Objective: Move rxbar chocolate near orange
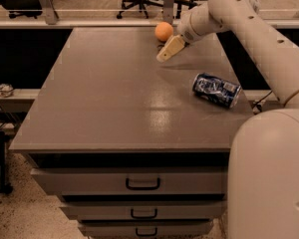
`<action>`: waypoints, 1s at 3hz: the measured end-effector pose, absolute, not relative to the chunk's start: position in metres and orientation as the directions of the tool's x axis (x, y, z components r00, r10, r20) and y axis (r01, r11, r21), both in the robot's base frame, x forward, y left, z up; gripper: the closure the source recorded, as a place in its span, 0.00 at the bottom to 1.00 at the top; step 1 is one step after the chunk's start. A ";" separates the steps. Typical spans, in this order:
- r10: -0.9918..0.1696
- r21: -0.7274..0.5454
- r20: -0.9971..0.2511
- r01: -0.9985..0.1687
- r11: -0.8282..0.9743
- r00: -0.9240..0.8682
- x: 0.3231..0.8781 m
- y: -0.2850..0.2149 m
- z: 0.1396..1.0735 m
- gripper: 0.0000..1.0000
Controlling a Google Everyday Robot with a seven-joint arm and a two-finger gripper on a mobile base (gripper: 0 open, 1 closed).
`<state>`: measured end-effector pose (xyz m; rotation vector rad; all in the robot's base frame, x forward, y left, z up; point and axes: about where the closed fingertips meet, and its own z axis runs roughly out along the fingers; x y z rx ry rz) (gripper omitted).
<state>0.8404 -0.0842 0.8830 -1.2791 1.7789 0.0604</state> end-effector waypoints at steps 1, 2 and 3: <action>-0.716 -0.453 -0.698 -0.760 0.466 -0.023 0.819 -0.074 0.906 0.00; -0.715 -0.491 -0.699 -0.727 0.480 -0.001 0.786 -0.070 0.940 0.00; -0.696 -0.517 -0.718 -0.675 0.525 0.008 0.749 -0.094 0.977 0.00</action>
Offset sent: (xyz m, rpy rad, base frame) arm -0.1037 0.0142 0.1056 0.0106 -0.1510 -0.0453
